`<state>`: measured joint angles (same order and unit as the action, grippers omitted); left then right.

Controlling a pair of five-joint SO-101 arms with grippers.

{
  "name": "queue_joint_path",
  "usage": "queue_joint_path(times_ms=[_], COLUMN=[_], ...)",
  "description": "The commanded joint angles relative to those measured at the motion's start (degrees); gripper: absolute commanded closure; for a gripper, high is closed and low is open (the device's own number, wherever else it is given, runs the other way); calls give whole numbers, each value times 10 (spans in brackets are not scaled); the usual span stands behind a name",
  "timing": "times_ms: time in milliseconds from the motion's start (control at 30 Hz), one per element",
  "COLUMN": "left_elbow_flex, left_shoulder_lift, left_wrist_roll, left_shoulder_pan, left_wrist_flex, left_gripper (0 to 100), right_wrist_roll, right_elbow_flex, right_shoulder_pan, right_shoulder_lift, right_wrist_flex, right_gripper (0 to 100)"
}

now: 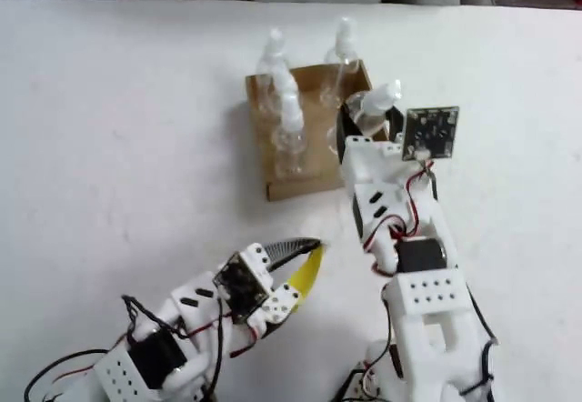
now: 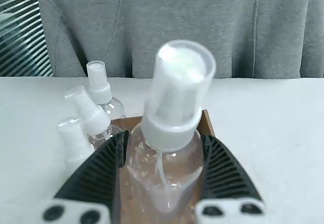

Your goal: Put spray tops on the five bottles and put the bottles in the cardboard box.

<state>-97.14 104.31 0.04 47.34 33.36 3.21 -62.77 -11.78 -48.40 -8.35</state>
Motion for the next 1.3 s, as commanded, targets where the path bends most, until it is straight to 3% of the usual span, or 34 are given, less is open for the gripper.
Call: queue_joint_path(times_ms=[0, 667, 933, 1267], left_elbow_flex=[2, 2, 2, 2], left_shoulder_lift=[5, 5, 5, 5], left_wrist_roll=[-6, -6, -6, -6], left_shoulder_pan=[-7, -7, -7, -7], left_wrist_flex=[4, 4, 4, 4], left_gripper=[980, 980, 980, 980], right_wrist_roll=[-18, -20, -64, -65], right_elbow_flex=[10, 151, 169, 158], right_shoulder_pan=[6, 15, 17, 17], right_shoulder_lift=[38, 298, 344, 351], right_wrist_flex=[52, 85, 85, 102], right_gripper=[983, 983, 983, 983])
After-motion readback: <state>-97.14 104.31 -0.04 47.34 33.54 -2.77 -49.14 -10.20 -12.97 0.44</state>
